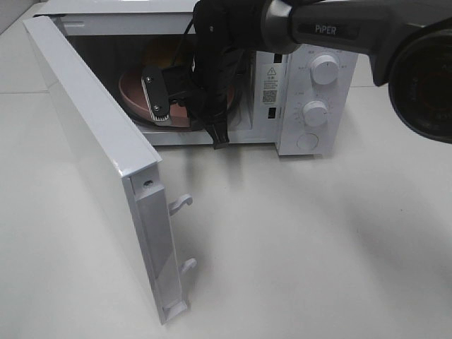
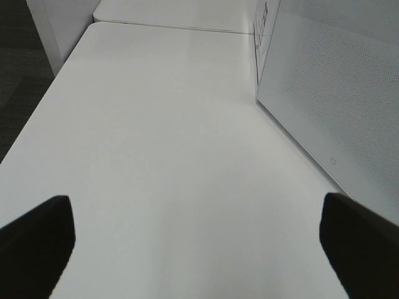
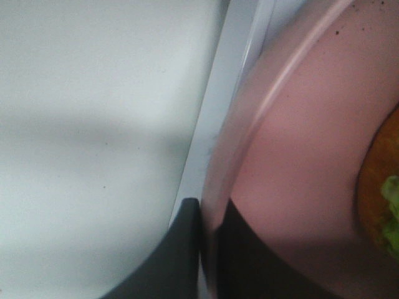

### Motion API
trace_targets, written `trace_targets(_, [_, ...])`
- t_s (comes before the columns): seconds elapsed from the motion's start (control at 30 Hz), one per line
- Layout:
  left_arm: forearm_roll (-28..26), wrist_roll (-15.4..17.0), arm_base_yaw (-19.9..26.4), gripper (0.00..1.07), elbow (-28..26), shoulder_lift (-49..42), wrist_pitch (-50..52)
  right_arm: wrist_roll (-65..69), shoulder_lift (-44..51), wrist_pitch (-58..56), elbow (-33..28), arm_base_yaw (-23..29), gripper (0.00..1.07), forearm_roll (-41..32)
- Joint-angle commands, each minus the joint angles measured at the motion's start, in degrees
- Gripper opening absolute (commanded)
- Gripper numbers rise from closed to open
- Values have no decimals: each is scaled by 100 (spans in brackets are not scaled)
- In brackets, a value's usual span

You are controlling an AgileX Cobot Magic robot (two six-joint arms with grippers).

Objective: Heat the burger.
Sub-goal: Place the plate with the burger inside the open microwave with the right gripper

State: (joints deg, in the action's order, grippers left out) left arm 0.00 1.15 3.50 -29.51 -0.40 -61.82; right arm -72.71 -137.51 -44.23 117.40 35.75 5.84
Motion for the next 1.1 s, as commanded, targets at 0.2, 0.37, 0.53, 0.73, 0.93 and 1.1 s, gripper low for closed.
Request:
trace_targets(0.2, [-40, 0, -40, 100, -6, -69, 52, 109, -74, 292, 275, -11, 0, -69])
trace_targets(0.37, [-40, 0, -40, 100, -6, -69, 52, 115, -74, 275, 275, -11, 0, -69])
trace_targets(0.53, [-40, 0, -40, 100, -6, -69, 52, 115, -74, 275, 275, -11, 0, -69])
trace_targets(0.73, [-40, 0, -40, 100, -6, -69, 52, 120, -74, 269, 275, -11, 0, -74])
trace_targets(0.93, [-40, 0, -40, 100, -6, -69, 52, 132, -74, 155, 275, -11, 0, -206])
trace_targets(1.1, [-40, 0, -40, 100, -6, -69, 52, 132, -74, 143, 275, -11, 0, -212])
